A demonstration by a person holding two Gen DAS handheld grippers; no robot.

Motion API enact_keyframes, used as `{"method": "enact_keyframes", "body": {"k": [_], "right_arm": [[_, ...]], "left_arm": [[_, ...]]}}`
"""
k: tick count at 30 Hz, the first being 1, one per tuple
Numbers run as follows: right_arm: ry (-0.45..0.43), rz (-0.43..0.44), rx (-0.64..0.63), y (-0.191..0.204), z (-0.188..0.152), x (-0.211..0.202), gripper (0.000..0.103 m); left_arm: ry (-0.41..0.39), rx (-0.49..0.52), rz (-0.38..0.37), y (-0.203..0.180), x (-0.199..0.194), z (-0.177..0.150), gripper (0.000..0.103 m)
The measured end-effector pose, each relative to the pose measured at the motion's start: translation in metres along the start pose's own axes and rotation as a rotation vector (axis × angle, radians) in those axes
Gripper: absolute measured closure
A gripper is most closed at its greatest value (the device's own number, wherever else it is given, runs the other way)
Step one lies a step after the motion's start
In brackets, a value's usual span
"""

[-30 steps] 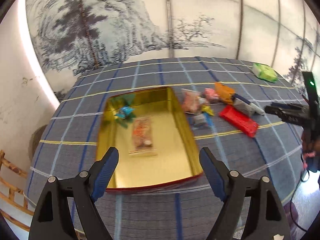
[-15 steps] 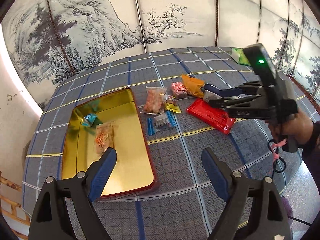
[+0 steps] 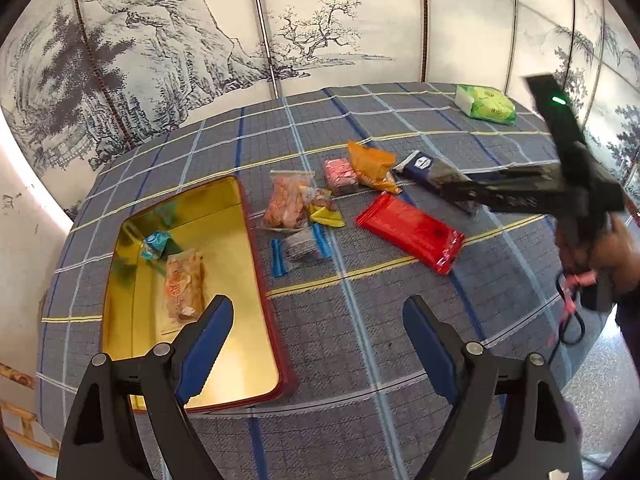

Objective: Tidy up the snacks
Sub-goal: 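Grasp the clear bag of dark seeds with the right gripper, then grasp the red wrapped bar with the left gripper while the right gripper holds the seed bag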

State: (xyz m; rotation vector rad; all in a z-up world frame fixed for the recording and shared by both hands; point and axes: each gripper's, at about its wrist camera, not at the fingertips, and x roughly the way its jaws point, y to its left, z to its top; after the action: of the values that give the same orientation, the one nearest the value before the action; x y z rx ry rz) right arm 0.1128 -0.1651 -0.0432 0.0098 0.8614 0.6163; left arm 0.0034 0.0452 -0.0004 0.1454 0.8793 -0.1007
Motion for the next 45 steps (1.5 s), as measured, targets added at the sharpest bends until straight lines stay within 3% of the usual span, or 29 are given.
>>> {"method": "enact_keyframes", "body": {"k": [2, 4, 8, 12, 16, 19, 20, 21, 24, 26, 28, 29, 31, 37, 45], "right_arm": [[-0.060, -0.038, 0.038, -0.011, -0.016, -0.028, 0.065], [-0.101, -0.163, 0.061, -0.033, -0.034, -0.051, 0.065], [-0.063, -0.377, 0.110, -0.084, -0.058, -0.062, 0.065], [-0.052, -0.368, 0.160, -0.108, -0.071, -0.060, 0.065], [-0.075, -0.323, 0.142, -0.107, -0.074, -0.060, 0.066], [-0.079, -0.286, 0.141, -0.110, -0.075, -0.059, 0.066], [-0.079, -0.278, 0.140, -0.107, -0.076, -0.058, 0.066], [-0.080, -0.264, 0.139, -0.108, -0.076, -0.058, 0.066], [-0.081, -0.239, 0.146, -0.107, -0.076, -0.057, 0.066], [-0.087, -0.218, 0.166, -0.111, -0.077, -0.058, 0.066], [-0.092, -0.205, 0.183, -0.114, -0.077, -0.060, 0.066], [-0.093, -0.202, 0.189, -0.115, -0.078, -0.060, 0.066], [-0.093, -0.204, 0.196, -0.116, -0.078, -0.060, 0.066], [-0.080, -0.214, 0.199, -0.117, -0.077, -0.058, 0.065], [-0.035, -0.291, 0.153, -0.109, -0.074, -0.050, 0.065]], "left_arm": [[0.009, -0.019, -0.035, -0.004, 0.002, 0.007, 0.019], [0.046, -0.047, -0.106, -0.011, 0.010, 0.019, 0.019], [0.144, -0.128, -0.204, -0.035, 0.043, 0.046, 0.019], [0.225, -0.201, -0.194, -0.061, 0.086, 0.068, 0.019], [0.298, -0.260, -0.098, -0.074, 0.127, 0.082, 0.019], [0.369, -0.316, -0.036, -0.080, 0.152, 0.086, 0.027], [0.402, -0.333, -0.008, -0.080, 0.161, 0.086, 0.035], [0.412, -0.335, 0.026, -0.083, 0.164, 0.087, 0.034], [0.384, -0.310, 0.066, -0.094, 0.167, 0.086, 0.027], [0.354, -0.317, 0.072, -0.096, 0.165, 0.082, 0.029], [0.296, -0.284, 0.071, -0.099, 0.158, 0.079, 0.060], [0.288, -0.244, 0.048, -0.103, 0.154, 0.077, 0.063], [0.290, -0.188, 0.010, -0.109, 0.146, 0.067, 0.064], [0.205, -0.122, -0.201, -0.097, 0.104, 0.023, 0.064], [0.100, -0.042, -0.152, -0.085, 0.036, 0.003, 0.064]]}}
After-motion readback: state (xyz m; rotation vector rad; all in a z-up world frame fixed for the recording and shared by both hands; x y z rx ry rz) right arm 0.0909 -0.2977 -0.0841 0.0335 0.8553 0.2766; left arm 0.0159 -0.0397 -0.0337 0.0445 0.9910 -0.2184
